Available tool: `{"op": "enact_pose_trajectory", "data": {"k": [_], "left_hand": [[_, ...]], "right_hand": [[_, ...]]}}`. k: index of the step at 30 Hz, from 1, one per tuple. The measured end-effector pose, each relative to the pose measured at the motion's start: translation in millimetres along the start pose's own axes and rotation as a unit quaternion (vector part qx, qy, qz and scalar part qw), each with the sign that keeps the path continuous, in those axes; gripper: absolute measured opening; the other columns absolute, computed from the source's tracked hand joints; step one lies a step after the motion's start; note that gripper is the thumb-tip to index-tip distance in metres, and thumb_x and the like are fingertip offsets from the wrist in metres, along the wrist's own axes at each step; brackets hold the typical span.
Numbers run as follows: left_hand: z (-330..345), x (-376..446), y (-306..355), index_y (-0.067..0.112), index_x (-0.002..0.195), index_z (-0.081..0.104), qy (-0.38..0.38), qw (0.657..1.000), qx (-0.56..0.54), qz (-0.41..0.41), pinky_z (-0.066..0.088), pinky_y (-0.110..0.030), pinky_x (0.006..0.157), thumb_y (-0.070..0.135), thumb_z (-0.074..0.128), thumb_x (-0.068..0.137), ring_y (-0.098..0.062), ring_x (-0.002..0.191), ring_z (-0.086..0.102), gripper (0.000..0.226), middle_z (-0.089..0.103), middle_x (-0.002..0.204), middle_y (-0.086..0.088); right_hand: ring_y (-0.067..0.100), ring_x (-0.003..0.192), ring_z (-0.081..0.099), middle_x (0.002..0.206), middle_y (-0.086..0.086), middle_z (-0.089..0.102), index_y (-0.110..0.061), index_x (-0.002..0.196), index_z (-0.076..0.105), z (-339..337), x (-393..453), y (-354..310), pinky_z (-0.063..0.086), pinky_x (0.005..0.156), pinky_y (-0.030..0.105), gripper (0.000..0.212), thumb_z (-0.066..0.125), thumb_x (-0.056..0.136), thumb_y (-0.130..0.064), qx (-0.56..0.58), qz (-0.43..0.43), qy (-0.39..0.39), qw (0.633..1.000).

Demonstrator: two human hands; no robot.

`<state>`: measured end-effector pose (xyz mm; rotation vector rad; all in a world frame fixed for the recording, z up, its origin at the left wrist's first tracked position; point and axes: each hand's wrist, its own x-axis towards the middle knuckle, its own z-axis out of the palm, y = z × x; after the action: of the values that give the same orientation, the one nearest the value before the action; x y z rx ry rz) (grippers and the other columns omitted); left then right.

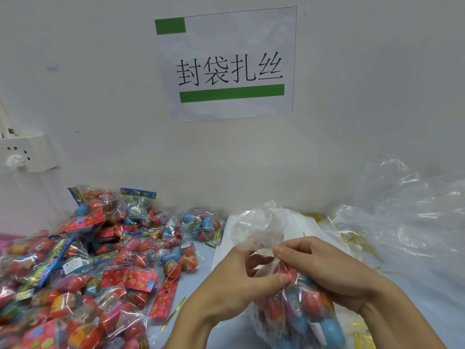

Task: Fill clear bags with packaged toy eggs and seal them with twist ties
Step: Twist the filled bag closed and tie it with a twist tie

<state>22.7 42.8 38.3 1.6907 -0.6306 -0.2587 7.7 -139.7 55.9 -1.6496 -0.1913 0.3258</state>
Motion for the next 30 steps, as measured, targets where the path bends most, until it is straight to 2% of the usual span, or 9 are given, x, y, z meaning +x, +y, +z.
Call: {"op": "enact_pose_trajectory", "data": {"k": [3,6,10,13,16,19,22,27,30], "left_hand": [[1.0,0.1,1.7,0.036,0.116,0.065,-0.007,1.0,0.025,0.009,0.049,-0.02,0.098,0.015,0.072,0.082,-0.001,0.118,0.061,0.04,0.07,0.12,0.011],[1.7,-0.1,3.3,0.035,0.119,0.066,-0.004,1.0,0.018,0.021,0.048,-0.027,0.103,0.015,0.066,0.087,-0.005,0.12,0.06,0.037,0.069,0.123,0.009],[3.8,-0.4,4.8,0.034,0.116,0.07,0.007,0.998,-0.054,0.014,0.052,-0.024,0.094,0.015,0.057,0.091,-0.012,0.115,0.065,0.034,0.072,0.119,0.004],[7.3,1.5,4.3,0.044,0.115,0.067,0.015,0.999,-0.011,0.028,0.049,-0.023,0.098,0.022,0.062,0.088,-0.007,0.117,0.063,0.035,0.071,0.12,0.01],[7.6,2.9,3.2,0.048,0.111,0.067,0.022,0.999,0.014,0.031,0.05,-0.025,0.1,0.018,0.064,0.083,-0.006,0.115,0.063,0.041,0.071,0.117,0.011],[7.5,2.7,1.9,0.047,0.111,0.066,0.037,0.999,0.024,0.023,0.053,-0.035,0.099,0.016,0.065,0.08,-0.009,0.109,0.067,0.043,0.073,0.112,0.007],[10.3,4.0,0.6,0.044,0.111,0.065,0.057,0.998,0.033,0.006,0.057,-0.034,0.092,0.025,0.066,0.077,-0.011,0.103,0.069,0.039,0.073,0.107,0.004],[11.8,5.9,-2.2,0.029,0.105,0.066,0.08,0.997,0.013,0.002,0.054,-0.018,0.076,0.025,0.071,0.078,-0.009,0.094,0.069,0.028,0.074,0.096,0.004],[11.3,7.2,-2.5,0.021,0.102,0.064,0.103,0.994,-0.008,0.019,0.055,-0.02,0.081,0.017,0.073,0.077,-0.01,0.097,0.07,0.027,0.073,0.1,0.004]], "right_hand": [[0.03,0.088,0.072,0.1,0.025,0.074,0.003,0.1,0.075,1.7,-0.6,-3.5,0.054,0.092,0.047,0.038,0.053,0.103,-0.028,-0.059,0.003,0.016,0.998],[0.037,0.094,0.072,0.099,0.021,0.075,0.003,0.099,0.074,0.8,-0.7,-4.2,0.055,0.093,0.046,0.039,0.054,0.103,-0.029,-0.075,-0.004,0.035,0.997],[0.03,0.08,0.066,0.091,0.027,0.07,0.011,0.094,0.069,-1.1,-0.2,-2.7,0.053,0.08,0.04,0.042,0.059,0.099,-0.03,-0.041,-0.003,0.054,0.998],[0.033,0.081,0.068,0.096,0.034,0.07,0.011,0.09,0.07,-0.8,0.2,-2.1,0.055,0.076,0.038,0.04,0.058,0.1,-0.026,-0.006,0.0,0.052,0.999],[0.032,0.08,0.071,0.092,0.027,0.074,0.009,0.09,0.073,-0.2,0.5,-2.3,0.058,0.074,0.034,0.04,0.055,0.101,-0.025,0.015,0.005,0.026,1.0],[0.034,0.085,0.07,0.097,0.029,0.073,0.011,0.096,0.073,0.9,1.5,-1.7,0.058,0.081,0.042,0.042,0.053,0.103,-0.025,0.01,0.0,0.017,1.0],[0.039,0.088,0.069,0.098,0.033,0.072,0.013,0.096,0.072,3.0,4.0,0.5,0.054,0.091,0.051,0.045,0.052,0.104,-0.026,0.002,-0.002,0.029,1.0],[0.037,0.083,0.069,0.099,0.037,0.07,0.018,0.094,0.068,8.9,7.1,3.9,0.057,0.083,0.043,0.049,0.05,0.104,-0.027,0.044,0.014,0.036,0.998],[0.037,0.084,0.07,0.1,0.035,0.07,0.014,0.09,0.071,9.3,8.4,4.8,0.059,0.077,0.038,0.047,0.052,0.103,-0.027,0.086,0.019,0.04,0.995]]}}
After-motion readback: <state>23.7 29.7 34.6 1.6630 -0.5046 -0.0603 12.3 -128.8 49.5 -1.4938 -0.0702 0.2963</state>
